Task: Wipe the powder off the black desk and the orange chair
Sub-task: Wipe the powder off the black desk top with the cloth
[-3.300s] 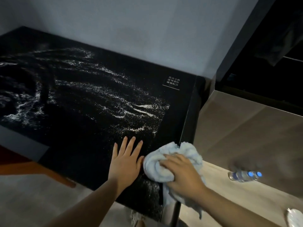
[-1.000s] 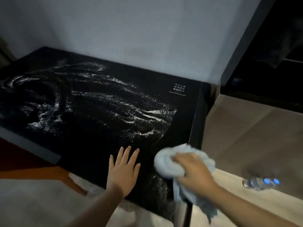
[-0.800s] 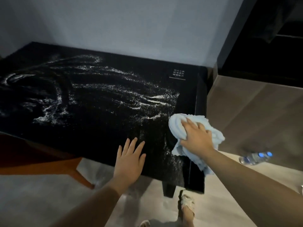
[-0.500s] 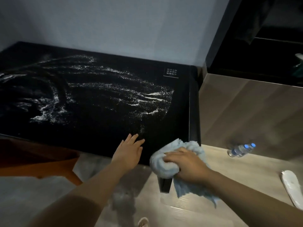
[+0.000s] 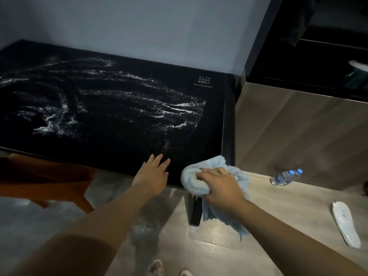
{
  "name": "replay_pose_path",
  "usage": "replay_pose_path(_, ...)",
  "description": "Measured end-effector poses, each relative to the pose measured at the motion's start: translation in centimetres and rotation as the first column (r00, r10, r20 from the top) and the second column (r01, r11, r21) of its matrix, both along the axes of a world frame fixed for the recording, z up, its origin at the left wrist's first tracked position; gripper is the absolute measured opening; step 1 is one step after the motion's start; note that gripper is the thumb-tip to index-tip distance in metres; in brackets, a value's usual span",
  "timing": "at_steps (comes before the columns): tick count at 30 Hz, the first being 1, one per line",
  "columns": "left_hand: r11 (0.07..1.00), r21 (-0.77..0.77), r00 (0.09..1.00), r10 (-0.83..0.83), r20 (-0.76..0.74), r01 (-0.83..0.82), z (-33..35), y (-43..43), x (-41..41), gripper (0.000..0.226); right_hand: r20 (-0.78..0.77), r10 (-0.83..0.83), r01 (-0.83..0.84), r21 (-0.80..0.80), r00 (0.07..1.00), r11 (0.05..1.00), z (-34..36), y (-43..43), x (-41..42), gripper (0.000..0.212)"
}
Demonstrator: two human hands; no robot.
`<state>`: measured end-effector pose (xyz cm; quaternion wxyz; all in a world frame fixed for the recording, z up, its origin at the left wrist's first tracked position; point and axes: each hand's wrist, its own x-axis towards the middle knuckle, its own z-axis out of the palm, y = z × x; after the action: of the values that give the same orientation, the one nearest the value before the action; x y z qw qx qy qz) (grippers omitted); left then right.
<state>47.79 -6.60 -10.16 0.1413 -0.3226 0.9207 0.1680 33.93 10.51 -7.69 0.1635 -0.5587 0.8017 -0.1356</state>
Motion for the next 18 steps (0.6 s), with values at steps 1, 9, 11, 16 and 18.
replay_pose_path(1,1.0,0.004,1.0,-0.006,0.002,0.006,0.0,0.2,0.2,0.051,0.101,0.055,-0.052,-0.031,0.993,0.998,0.6,0.5,0.4,0.041)
replay_pose_path(9,0.987,-0.05,0.989,-0.151,-0.002,0.151,-0.3,-0.7,1.5,0.05,-0.052,-0.411,0.413,0.028,0.91,0.91,1.9,-1.3,-1.7,0.06)
replay_pose_path(11,0.976,-0.04,0.977,-0.215,-0.007,0.214,-0.4,-1.4,1.9,0.049,-0.245,-0.389,0.44,0.209,0.888,0.873,0.7,-2.2,0.7,0.06)
replay_pose_path(16,0.911,-0.045,0.912,-0.411,-0.003,0.41,-0.2,-4.4,3.3,0.048,-0.008,-0.259,0.259,0.032,0.966,0.965,0.6,-4.6,6.8,0.045)
replay_pose_path(18,0.901,-0.075,0.904,-0.428,0.003,0.427,0.0,-5.9,4.4,0.049,0.204,-0.28,0.303,-0.088,0.938,0.949,1.9,-5.6,6.1,0.042)
